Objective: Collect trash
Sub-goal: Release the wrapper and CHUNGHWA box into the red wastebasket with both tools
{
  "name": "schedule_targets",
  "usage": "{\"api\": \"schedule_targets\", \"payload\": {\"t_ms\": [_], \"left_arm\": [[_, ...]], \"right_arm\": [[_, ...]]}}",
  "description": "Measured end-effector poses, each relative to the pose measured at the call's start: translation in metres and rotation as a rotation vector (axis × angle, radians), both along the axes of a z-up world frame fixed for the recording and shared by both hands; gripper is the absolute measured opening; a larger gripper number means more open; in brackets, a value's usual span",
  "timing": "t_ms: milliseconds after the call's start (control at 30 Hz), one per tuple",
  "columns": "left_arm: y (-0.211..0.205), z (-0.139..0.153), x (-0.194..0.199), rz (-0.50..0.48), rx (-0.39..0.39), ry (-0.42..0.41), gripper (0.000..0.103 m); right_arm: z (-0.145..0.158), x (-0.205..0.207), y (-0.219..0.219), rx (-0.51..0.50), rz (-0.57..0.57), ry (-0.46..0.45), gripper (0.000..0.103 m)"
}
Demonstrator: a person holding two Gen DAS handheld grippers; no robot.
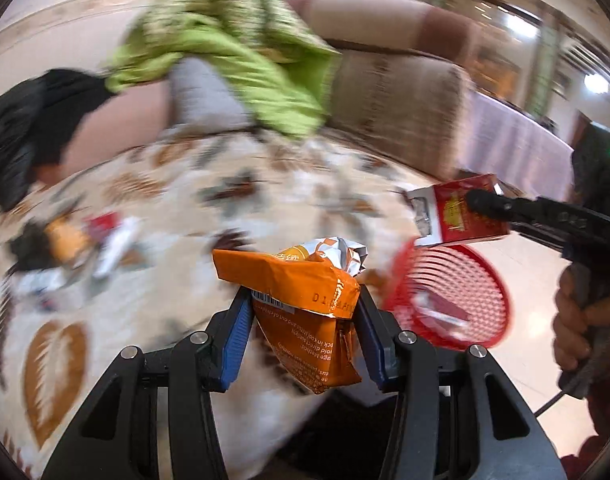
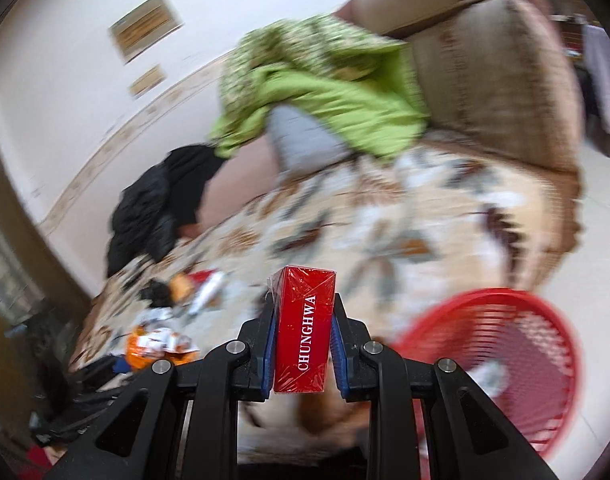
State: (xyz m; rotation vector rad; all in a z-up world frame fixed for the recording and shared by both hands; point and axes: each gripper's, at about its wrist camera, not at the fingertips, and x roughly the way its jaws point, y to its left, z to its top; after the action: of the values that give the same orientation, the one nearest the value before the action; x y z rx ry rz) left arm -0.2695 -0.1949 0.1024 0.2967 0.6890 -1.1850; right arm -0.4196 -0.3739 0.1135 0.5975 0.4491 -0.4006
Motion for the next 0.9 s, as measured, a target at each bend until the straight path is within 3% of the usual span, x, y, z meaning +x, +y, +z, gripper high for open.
{"api": "schedule_targets", "payload": {"t_ms": [267,367,400,467,767,900], "left_arm": [[-0.076,0.001,-0.053,-0.257,0.062,0.059,0.049],[-0.093,-0.01,-0.059,-0.312,0.122,0.08,0.06],[-0.098,-0.012,-0.062,-0.314,0.133,0.082,0.066],[-0.097,-0.013,-0.061,-0.315,0.145,0.086,0.067],[-0.058,0.006,-0.034,-0.22,0.122,0.09,0.068],[-0.04,0.012,-0.029,-0.13,0.126,0.089,0.068]], "right_arm": [[-0.032,-0.074,-0.053,0.07,-0.178,0.06,0.026],[-0.041,-0.083,-0.064,0.094,-0.2,0.084,0.029],[-0.042,-0.085,-0.067,0.105,-0.204,0.085,0.037],[-0.042,-0.091,-0.073,0.114,-0.218,0.068,0.042],[-0.027,-0.083,-0.067,0.088,-0.149,0.028,0.042],[-0.02,-0.06,-0.048,0.078,-0.065,0.014,0.052]]}}
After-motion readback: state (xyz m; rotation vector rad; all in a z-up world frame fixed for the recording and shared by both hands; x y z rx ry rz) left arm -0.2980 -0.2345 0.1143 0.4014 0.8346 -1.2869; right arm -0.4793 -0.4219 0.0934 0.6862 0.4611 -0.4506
